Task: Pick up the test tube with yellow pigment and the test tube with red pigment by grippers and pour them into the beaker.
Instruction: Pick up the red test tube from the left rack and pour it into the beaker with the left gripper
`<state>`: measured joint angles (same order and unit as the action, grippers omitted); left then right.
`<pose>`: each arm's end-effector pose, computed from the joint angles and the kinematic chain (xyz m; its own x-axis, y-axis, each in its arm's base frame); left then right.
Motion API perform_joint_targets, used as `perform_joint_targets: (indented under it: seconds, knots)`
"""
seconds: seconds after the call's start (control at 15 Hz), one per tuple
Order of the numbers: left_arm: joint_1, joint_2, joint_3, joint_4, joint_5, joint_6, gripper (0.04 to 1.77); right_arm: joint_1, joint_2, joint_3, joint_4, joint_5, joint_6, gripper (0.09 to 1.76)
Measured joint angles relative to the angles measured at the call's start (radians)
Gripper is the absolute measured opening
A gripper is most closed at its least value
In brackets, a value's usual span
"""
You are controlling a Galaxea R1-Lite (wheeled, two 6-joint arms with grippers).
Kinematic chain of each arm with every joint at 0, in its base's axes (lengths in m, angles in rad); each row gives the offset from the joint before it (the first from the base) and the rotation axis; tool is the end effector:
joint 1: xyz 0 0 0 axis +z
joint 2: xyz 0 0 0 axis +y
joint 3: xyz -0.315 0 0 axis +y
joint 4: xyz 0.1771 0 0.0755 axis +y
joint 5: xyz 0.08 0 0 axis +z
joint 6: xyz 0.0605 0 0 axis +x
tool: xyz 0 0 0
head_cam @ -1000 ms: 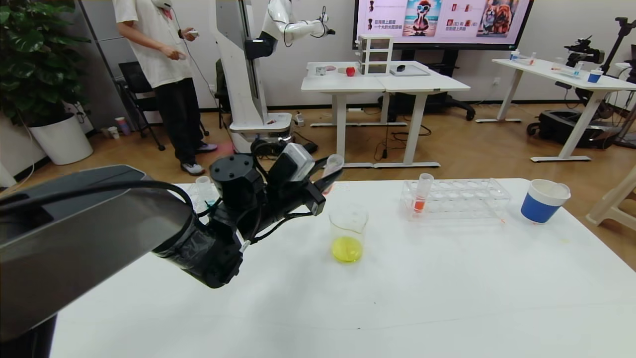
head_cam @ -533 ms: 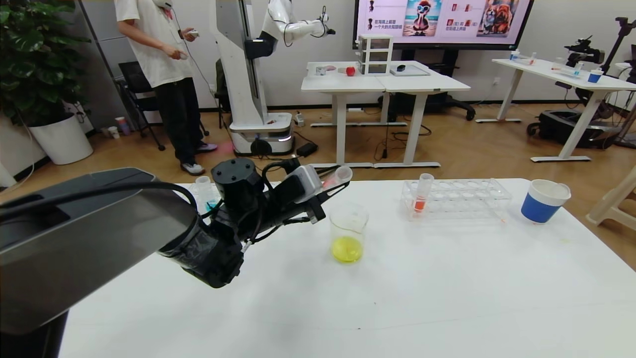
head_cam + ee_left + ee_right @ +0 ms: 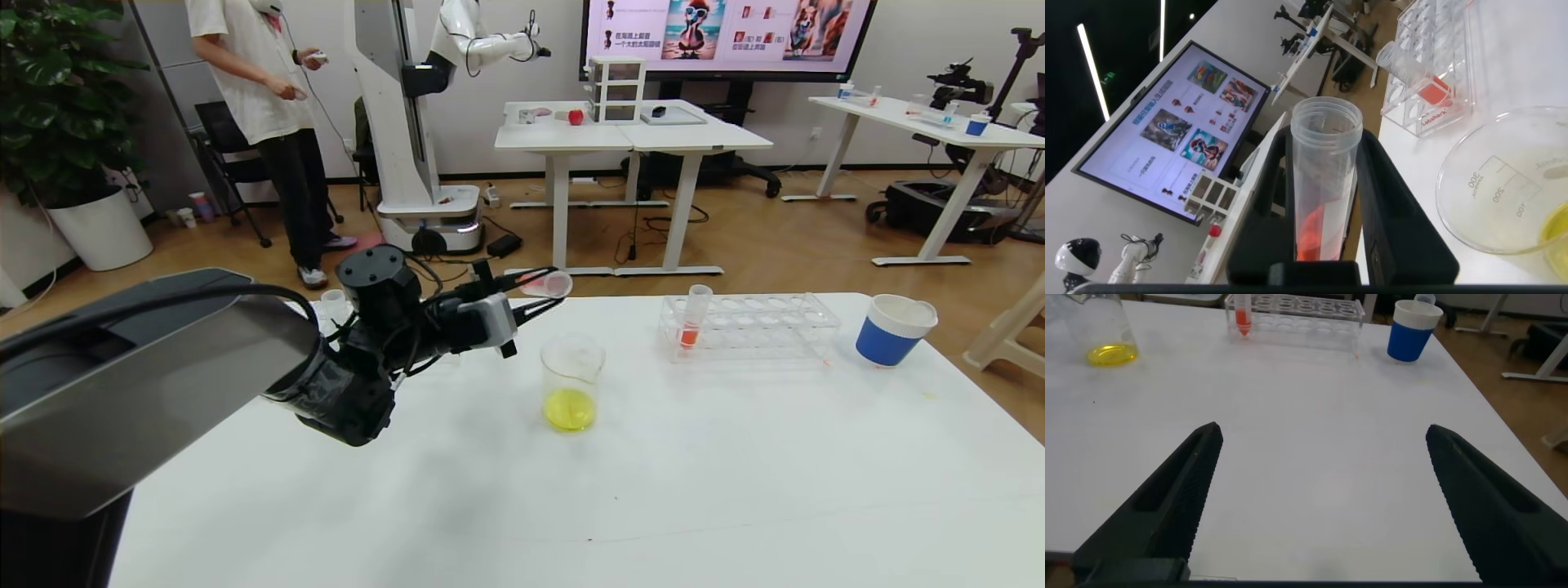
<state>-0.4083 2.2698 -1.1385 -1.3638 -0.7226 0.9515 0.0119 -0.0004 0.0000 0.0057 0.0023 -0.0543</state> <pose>0.4140 -0.2227 0.1419 0.4073 -0.8968 0.1728 0.3435 0.3258 0.8808 0.0026 0.0002 0.0747 0.9999 0.0142 -0.0053 -0.0145 0.9984 -0.0543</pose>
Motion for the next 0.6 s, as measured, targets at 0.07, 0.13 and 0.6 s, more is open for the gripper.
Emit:
perform_joint_targets:
  seconds: [0.07,0.13,0.6]
  knots:
    - [0.005,0.005,-0.001,-0.001,-0.015,0.027,0.46,0.000,0.000,0.000,0.000,0.000,0.000,1.74]
    - [0.009,0.011,-0.001,-0.002,-0.028,0.057,0.46,0.000,0.000,0.000,0.000,0.000,0.000,1.74]
    - [0.004,0.034,0.011,-0.006,-0.054,0.225,0.46,0.000,0.000,0.000,0.000,0.000,0.000,1.74]
